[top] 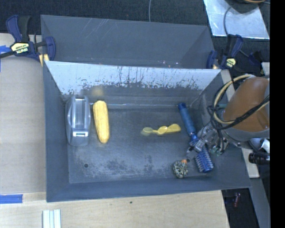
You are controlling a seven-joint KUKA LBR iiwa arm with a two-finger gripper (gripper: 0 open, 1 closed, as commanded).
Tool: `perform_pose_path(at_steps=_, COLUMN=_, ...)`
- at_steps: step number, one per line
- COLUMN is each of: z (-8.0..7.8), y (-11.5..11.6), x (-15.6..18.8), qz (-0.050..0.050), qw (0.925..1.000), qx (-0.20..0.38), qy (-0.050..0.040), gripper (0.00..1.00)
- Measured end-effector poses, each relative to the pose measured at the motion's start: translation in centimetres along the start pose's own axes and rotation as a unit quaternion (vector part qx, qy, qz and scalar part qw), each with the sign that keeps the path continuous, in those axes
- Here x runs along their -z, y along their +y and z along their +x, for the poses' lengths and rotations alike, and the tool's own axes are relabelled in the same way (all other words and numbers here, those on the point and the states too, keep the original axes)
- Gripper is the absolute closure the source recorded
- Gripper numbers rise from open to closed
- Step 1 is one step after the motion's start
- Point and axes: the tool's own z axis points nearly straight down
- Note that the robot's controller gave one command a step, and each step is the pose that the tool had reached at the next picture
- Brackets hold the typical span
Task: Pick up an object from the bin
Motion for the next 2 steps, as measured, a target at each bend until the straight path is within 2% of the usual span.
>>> perform_pose_path(at_steps=1, z=0.1, y=-0.2, x=0.1, qz=-0.002, qw=0.9999, qx=-0.012, qy=0.0012, gripper=1.0)
perform_pose_path(at_steps=2, z=0.0, y=-0.5, x=1.9, qz=-0.001, qw=1.0, qx=0.005, qy=-0.001, gripper=1.0)
